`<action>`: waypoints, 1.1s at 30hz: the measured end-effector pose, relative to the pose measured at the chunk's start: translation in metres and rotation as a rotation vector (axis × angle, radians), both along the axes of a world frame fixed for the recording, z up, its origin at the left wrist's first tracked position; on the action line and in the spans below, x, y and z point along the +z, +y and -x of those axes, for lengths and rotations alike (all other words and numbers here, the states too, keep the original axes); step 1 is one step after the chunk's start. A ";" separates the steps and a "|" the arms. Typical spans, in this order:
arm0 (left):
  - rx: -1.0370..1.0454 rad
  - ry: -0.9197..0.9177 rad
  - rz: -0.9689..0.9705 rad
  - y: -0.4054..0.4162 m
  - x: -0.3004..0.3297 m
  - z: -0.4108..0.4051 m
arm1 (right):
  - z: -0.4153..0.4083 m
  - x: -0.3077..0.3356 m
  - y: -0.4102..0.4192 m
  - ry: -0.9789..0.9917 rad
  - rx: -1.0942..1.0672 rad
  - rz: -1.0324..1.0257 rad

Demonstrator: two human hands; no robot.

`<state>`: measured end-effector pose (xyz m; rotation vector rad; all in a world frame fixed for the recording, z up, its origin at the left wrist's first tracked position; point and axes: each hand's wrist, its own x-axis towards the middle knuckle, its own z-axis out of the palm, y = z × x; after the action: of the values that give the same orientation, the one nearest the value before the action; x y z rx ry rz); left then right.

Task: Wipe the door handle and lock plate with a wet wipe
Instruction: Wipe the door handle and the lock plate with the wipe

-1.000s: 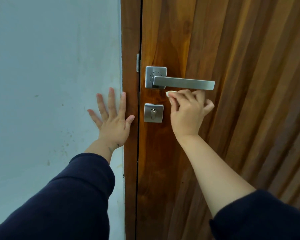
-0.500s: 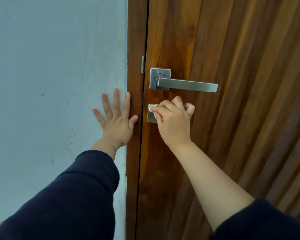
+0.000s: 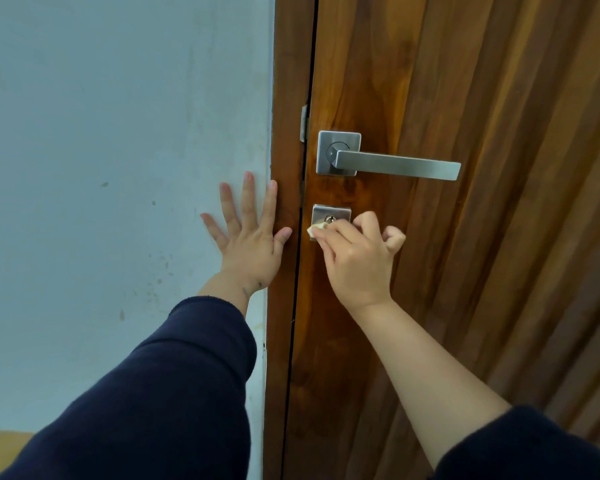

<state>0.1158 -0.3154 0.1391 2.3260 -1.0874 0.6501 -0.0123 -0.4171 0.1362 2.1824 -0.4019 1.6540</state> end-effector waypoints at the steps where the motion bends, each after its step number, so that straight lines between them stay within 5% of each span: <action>1: 0.003 -0.003 0.001 0.000 0.000 0.000 | -0.003 0.004 0.001 -0.027 -0.001 -0.011; 17: 0.008 -0.004 0.016 0.000 -0.001 -0.001 | 0.010 -0.019 -0.014 -0.028 0.011 -0.051; 33: 0.017 0.018 -0.012 0.000 0.001 0.001 | 0.013 0.017 -0.010 -0.198 0.049 -0.317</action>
<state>0.1146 -0.3152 0.1405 2.3488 -1.0676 0.6296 -0.0253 -0.4276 0.1535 2.2661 -0.7146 1.9561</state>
